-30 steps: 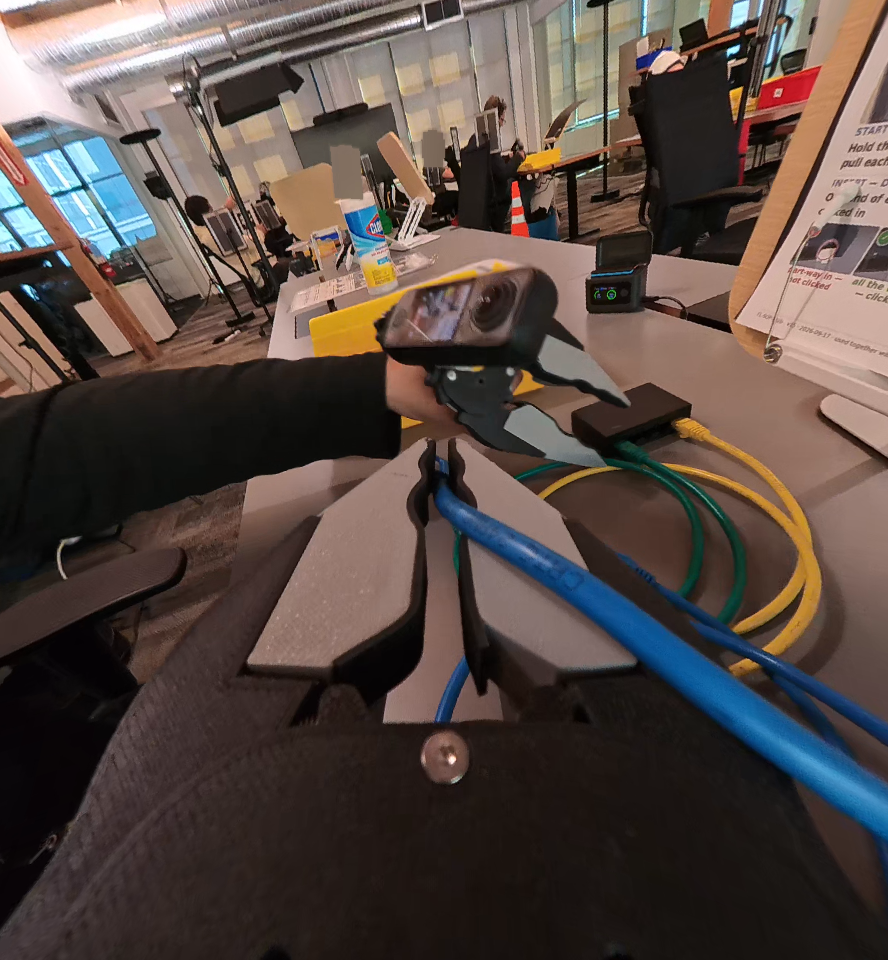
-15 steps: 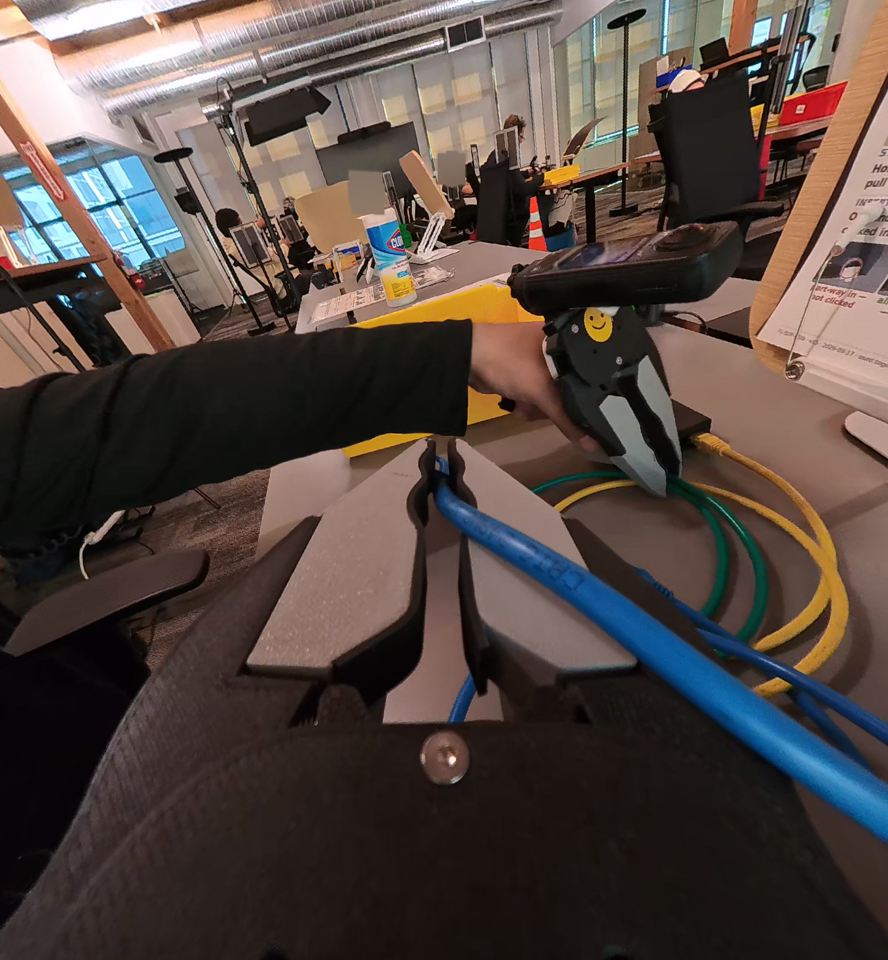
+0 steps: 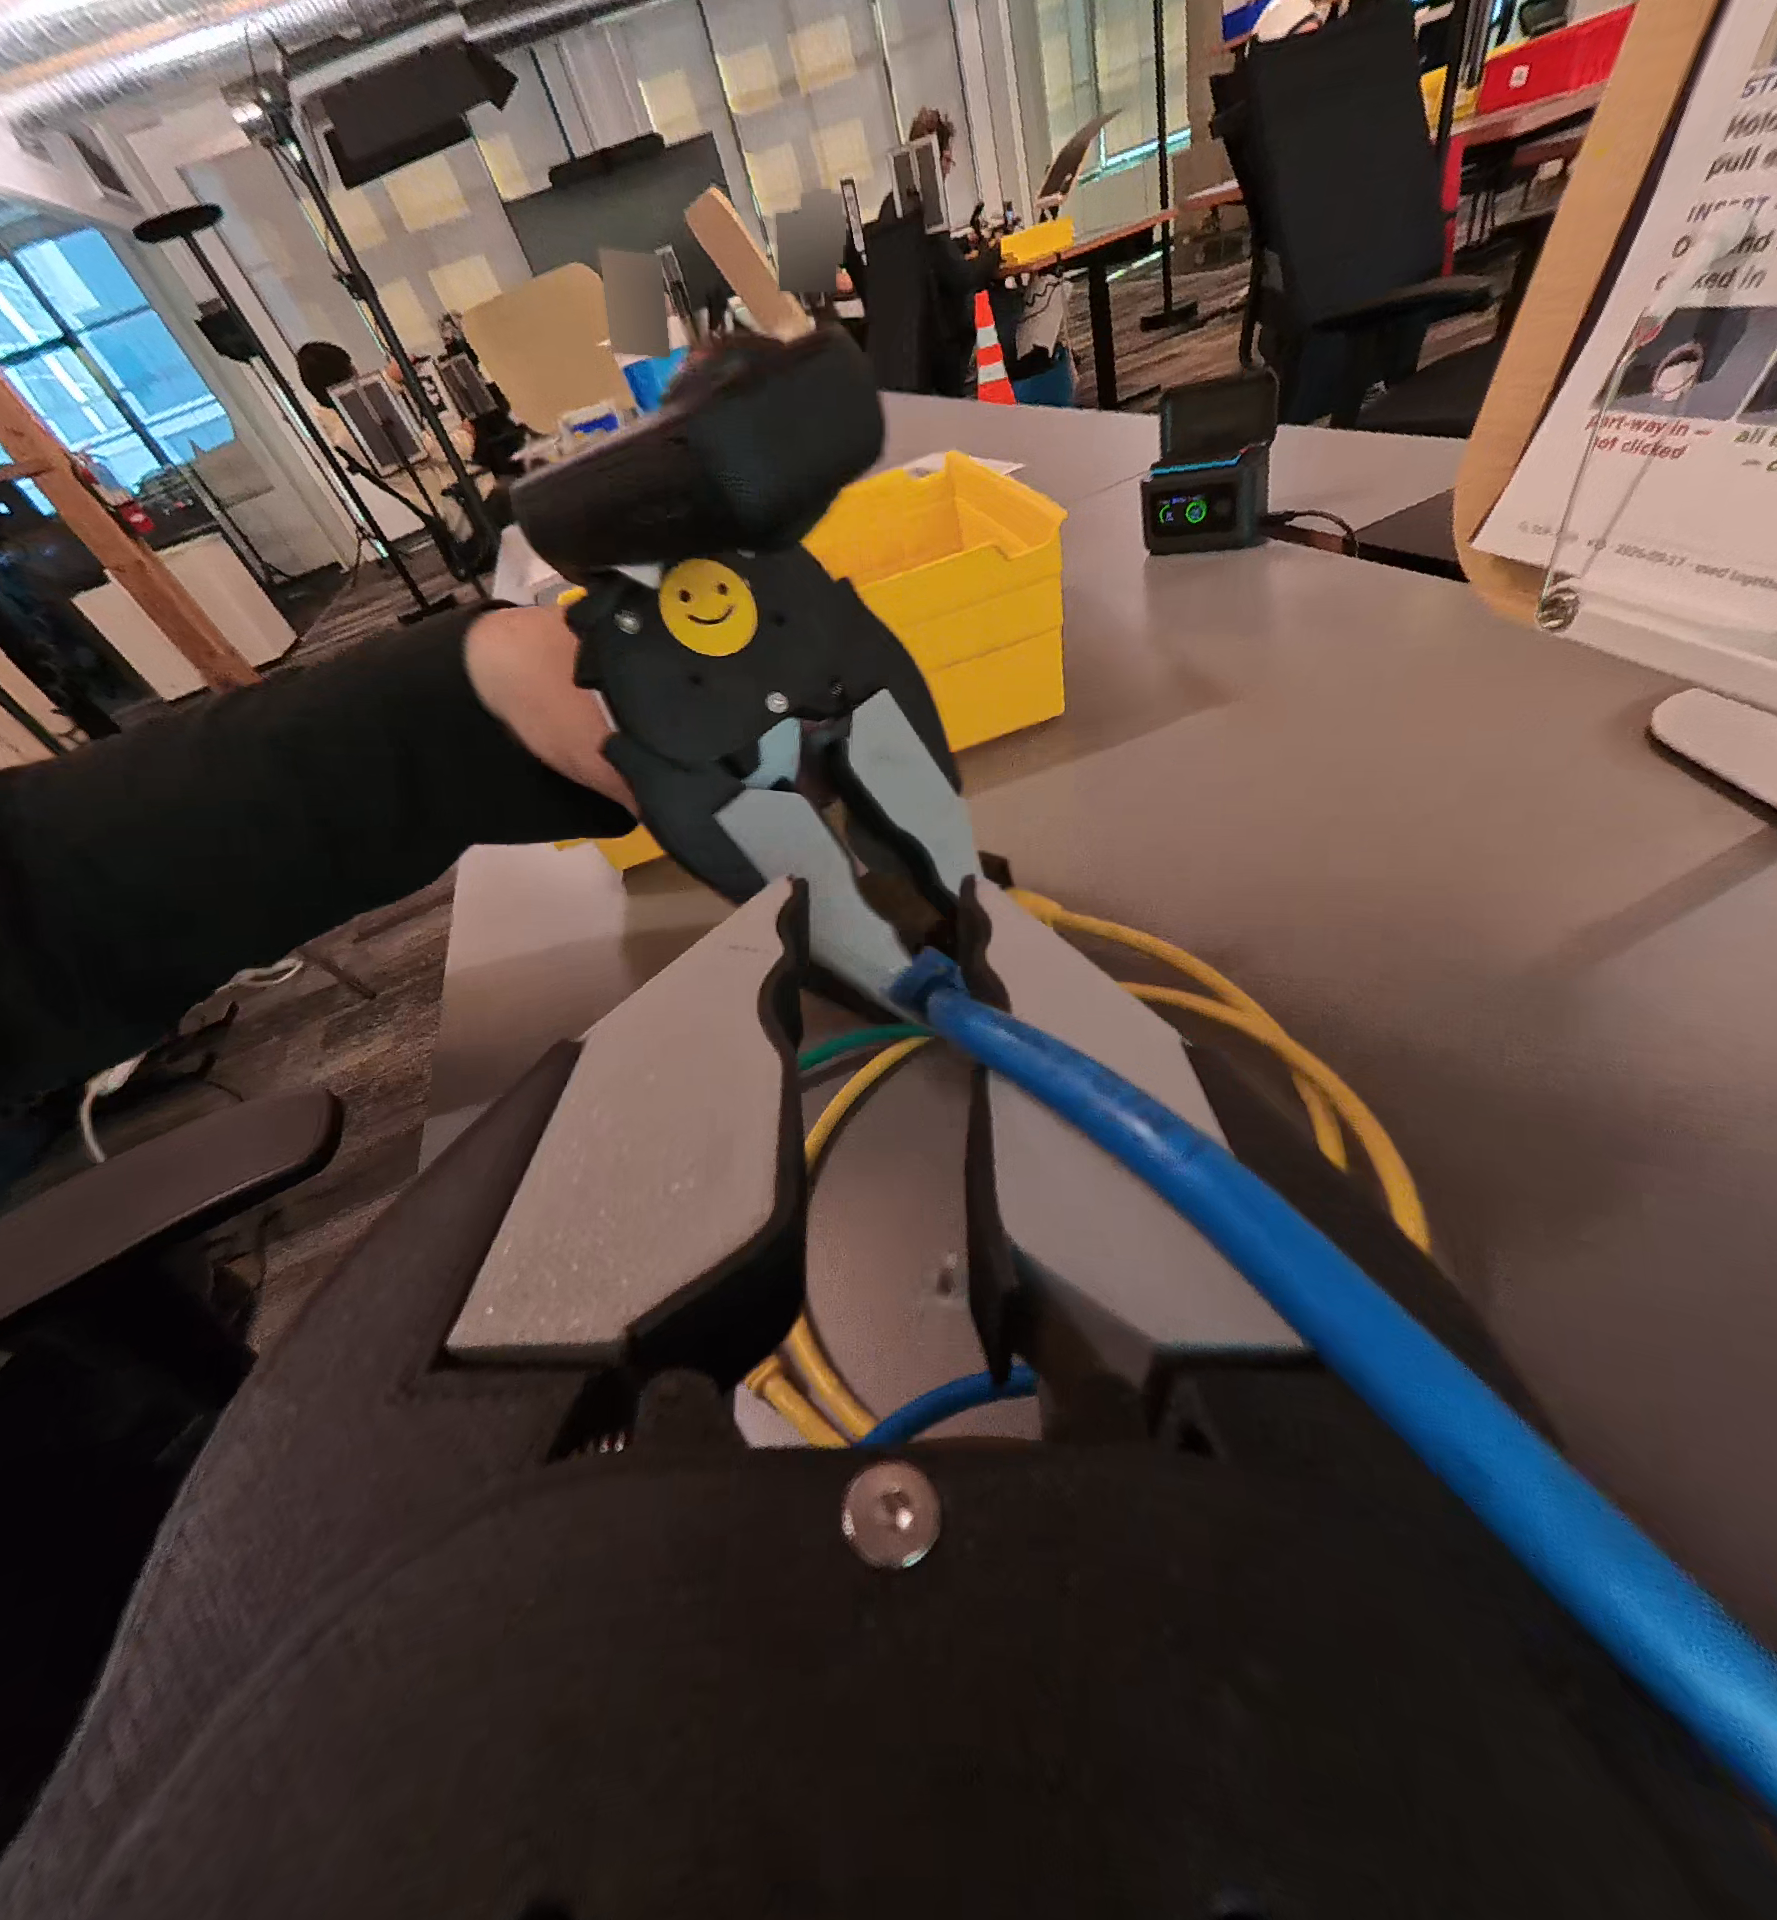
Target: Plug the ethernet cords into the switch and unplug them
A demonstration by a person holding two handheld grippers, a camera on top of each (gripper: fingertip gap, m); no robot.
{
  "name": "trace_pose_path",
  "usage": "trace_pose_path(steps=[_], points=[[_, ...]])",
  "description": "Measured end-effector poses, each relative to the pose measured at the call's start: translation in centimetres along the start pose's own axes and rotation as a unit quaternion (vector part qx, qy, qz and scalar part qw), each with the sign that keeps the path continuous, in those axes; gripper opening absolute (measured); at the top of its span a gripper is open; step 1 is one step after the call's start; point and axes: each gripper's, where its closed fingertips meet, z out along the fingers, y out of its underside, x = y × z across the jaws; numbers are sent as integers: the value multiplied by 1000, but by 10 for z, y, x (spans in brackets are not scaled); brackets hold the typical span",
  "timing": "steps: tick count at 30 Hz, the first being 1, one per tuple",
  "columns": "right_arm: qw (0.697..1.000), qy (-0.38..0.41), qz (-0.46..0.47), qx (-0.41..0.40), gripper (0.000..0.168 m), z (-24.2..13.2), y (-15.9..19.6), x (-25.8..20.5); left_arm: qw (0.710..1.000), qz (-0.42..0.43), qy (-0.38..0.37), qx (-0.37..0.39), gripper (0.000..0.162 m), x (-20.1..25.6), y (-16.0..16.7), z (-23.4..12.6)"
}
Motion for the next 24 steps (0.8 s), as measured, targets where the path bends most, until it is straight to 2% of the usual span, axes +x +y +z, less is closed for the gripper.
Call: trace_pose_path(steps=[1, 4, 6, 11, 12, 14, 17, 18, 19, 21, 24], points=[[1000, -6, 3, -8, 28, 2, 4, -2, 1000, -22, 12, 18, 29, 6, -1, -5], [1000, -15, 3, -23, 33, 8, 11, -6, 990, -101, 28, 95, 44, 9, -8, -33], [999, -28, 4, -27, 35, 14, 14, -12, 986, -131, 0, 100, 69, 2, 5, -46], [997, -47, -7, -68, 38, 30, 31, -25, 992, -57, -110, 8, 102, -23, 56, -50], [996, -47, -9, -73, 38, 32, 33, -26, 992, -48, -113, -11, 107, -25, 61, -47], [996, -46, -10, -77, 37, 32, 35, -25, 996, -34, -72, -36, 102, -16, 64, -35], [996, -43, -6, -72, 36, 30, 33, -21, 994, -39, -43, -97, 103, -21, 77, -14], [997, -41, -2, -68, 36, 29, 32, -20, 992, -50, -24, -111, 108, -21, 80, -7], [997, -42, 3, -64, 35, 28, 31, -18, 991, -77, -12, -106, 109, -24, 78, -3], [997, -47, 15, -57, 34, 26, 28, -17, 991, -75, -11, -110, 98, -33, 78, -4], [997, -57, 30, -46, 33, 24, 25, -18, 990, -71, -16, -118, 97, -32, 77, -4]])
